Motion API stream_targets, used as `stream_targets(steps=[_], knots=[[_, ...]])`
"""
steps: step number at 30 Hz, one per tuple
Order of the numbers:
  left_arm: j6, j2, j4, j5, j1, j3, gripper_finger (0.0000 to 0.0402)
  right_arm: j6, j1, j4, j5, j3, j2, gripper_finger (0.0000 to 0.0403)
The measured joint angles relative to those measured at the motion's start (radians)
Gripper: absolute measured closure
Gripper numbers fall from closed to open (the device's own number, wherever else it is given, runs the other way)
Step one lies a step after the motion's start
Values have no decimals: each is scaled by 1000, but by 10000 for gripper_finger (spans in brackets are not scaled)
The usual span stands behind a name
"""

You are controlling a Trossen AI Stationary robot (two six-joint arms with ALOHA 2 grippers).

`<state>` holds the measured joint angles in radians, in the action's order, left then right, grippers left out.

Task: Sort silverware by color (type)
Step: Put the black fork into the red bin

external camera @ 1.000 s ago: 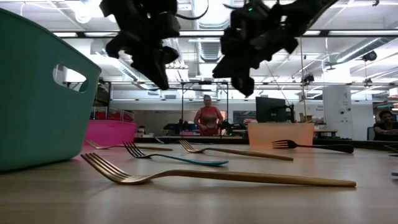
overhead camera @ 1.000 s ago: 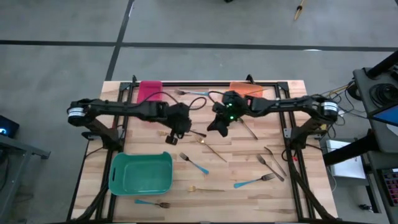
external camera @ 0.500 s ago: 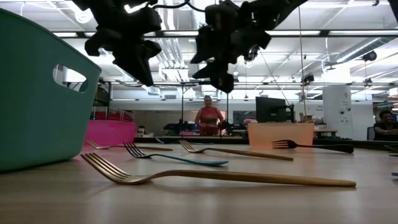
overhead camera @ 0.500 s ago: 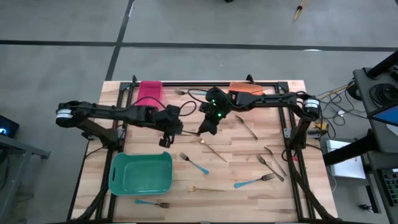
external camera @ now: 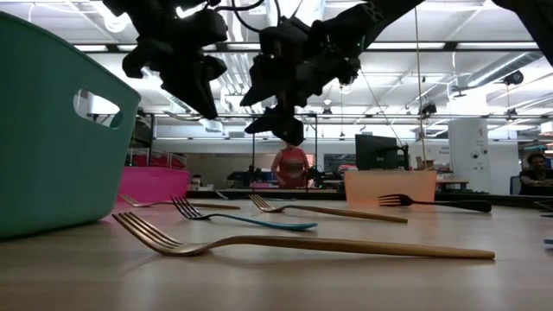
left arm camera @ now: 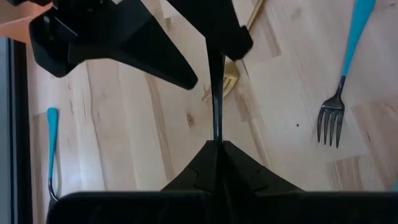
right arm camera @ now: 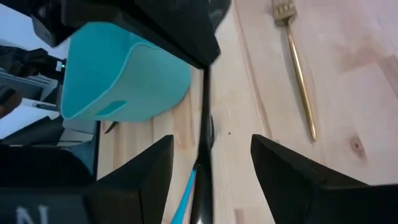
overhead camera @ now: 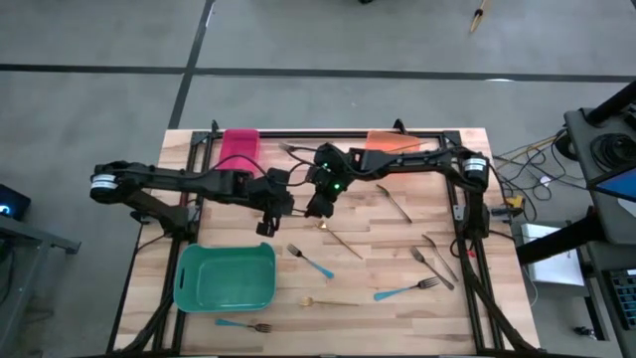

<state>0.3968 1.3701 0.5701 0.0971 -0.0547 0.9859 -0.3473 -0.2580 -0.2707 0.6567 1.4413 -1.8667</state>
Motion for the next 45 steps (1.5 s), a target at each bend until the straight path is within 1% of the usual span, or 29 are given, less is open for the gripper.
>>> stream_targets(steps=[4, 13, 23, 25, 27, 34, 37, 41, 45], knots=[[-5, 0, 1, 0, 0, -2, 401, 7, 10, 23, 0, 6, -19, 197], [-6, 1, -2, 26, 0, -3, 401, 11, 12, 75, -1, 7, -18, 197], [-7, 1, -2, 26, 0, -3, 401, 11, 12, 76, -2, 7, -18, 200], [-4, 1, -2, 26, 0, -3, 401, 7, 12, 81, -2, 7, -18, 211], [2, 1, -2, 26, 0, -3, 401, 7, 14, 81, -2, 7, -18, 234], [8, 1, -2, 24, 0, -3, 401, 10, 16, 83, -5, 7, -17, 349], [9, 1, -4, 24, 1, -3, 401, 11, 16, 82, -10, 7, -17, 384], [9, 1, -13, 24, 0, -3, 400, 17, 16, 82, -9, 6, -17, 387], [9, 1, -30, 24, 0, -3, 400, 17, 24, 89, -2, 6, -17, 363]])
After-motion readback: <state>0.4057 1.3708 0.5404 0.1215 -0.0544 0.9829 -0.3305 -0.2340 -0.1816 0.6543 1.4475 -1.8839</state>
